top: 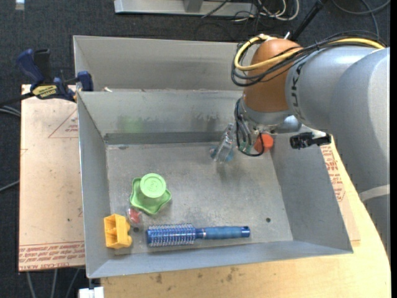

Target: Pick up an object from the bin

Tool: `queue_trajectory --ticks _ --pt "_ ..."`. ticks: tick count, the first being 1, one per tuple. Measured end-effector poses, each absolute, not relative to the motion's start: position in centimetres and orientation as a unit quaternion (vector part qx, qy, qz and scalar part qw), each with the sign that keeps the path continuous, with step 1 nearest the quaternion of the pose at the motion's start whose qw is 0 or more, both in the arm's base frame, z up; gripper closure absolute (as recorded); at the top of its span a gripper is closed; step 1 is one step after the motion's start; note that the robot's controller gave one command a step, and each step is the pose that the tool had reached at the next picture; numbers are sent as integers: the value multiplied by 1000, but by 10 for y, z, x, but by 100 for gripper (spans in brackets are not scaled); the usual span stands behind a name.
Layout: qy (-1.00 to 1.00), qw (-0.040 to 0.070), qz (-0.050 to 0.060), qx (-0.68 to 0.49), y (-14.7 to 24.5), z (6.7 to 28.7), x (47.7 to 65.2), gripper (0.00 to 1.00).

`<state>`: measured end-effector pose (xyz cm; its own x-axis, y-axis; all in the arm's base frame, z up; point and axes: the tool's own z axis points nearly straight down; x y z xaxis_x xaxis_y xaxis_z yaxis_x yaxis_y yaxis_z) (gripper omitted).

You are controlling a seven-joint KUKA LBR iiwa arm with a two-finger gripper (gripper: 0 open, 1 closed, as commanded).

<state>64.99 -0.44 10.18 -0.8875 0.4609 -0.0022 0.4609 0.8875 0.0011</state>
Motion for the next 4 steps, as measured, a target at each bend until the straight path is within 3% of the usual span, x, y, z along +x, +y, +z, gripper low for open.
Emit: queue_trajectory --ticks 1,2,3,4 --pt "970 6 1 243 -20 200 648 100" --pt "970 2 0 242 -20 195 646 0" --pt "919 -3 0 395 24 102 587 0" --pt "922 4 -1 387 -46 116 628 0"
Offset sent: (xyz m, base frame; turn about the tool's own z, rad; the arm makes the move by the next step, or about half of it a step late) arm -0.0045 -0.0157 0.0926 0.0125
